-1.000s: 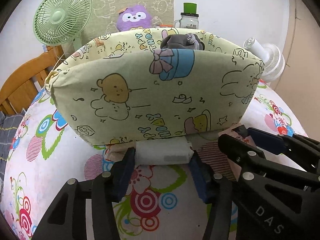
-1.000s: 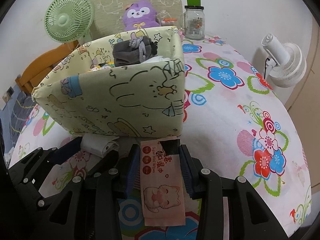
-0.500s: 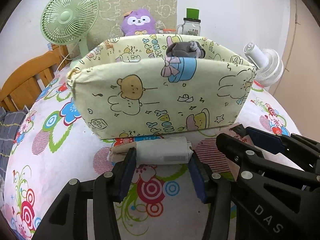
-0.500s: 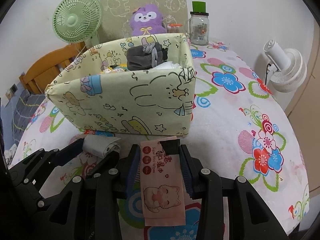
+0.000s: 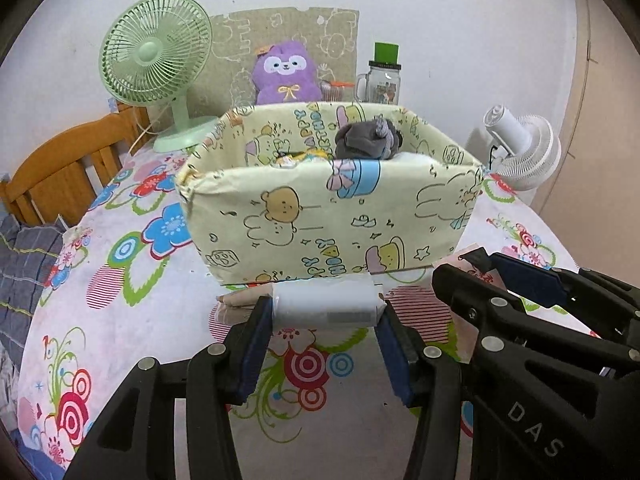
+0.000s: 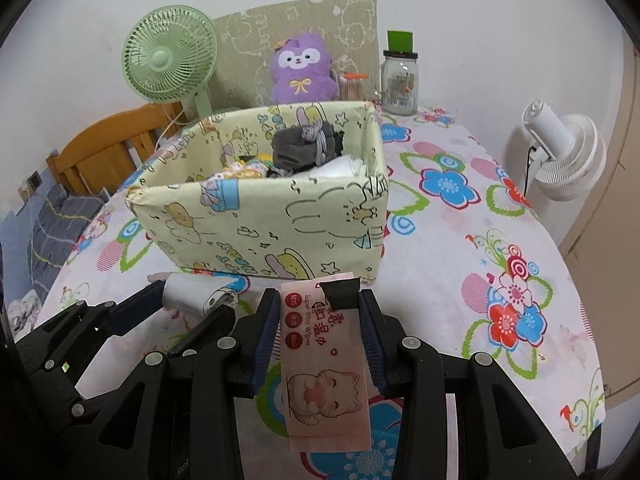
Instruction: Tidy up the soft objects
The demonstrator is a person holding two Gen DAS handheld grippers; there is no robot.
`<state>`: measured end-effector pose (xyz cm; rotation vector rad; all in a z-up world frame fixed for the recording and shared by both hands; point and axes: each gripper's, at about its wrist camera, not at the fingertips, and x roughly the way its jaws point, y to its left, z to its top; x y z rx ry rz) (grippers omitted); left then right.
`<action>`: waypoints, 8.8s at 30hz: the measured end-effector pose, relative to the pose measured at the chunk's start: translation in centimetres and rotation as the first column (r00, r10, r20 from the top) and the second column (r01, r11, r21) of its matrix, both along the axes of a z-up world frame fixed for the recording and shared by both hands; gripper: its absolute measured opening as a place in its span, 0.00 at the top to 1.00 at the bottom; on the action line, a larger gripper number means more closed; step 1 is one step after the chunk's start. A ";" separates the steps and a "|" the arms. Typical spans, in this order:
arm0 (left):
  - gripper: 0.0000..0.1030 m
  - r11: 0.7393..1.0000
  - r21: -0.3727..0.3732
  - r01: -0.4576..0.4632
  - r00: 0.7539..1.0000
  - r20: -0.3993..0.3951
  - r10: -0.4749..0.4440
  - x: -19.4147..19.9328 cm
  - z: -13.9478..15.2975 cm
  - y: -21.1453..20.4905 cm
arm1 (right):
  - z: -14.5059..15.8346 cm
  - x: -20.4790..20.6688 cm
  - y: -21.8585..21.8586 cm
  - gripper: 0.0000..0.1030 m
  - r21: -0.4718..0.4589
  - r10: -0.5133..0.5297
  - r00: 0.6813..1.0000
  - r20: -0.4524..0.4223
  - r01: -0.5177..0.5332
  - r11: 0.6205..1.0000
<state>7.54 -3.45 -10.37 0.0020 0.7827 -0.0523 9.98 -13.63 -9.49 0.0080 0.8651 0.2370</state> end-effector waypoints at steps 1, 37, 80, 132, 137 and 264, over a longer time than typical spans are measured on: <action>0.49 1.000 -0.001 -0.001 1.000 0.004 0.001 -0.2 0.2 0.0 | 0.2 -0.1 0.0 0.58 0.000 0.001 1.000 0.005 -0.001 1.000; 0.49 1.000 0.019 -0.025 0.990 0.142 0.022 -1.9 8.3 -0.8 | 8.7 -2.1 -0.9 0.58 0.039 0.005 0.987 0.159 -0.011 0.999; 0.48 0.999 0.011 -0.048 0.986 0.158 0.046 5.2 10.6 0.1 | 11.0 5.6 0.9 0.58 0.033 0.030 0.983 0.184 -0.037 0.999; 0.22 1.000 -0.007 -0.006 0.999 0.048 0.006 14.1 5.5 1.0 | 5.2 15.2 2.5 0.58 0.057 0.077 0.993 0.086 -0.082 0.995; 0.18 1.000 0.006 -0.012 0.999 0.045 0.012 14.0 5.3 1.1 | 4.9 15.6 2.9 0.58 0.051 0.086 0.993 0.079 -0.090 0.995; 0.00 0.995 -0.017 -0.098 0.964 0.249 0.099 -5.2 10.7 3.0 | 11.2 -4.6 -5.2 0.05 0.030 -0.115 0.950 0.289 0.112 0.993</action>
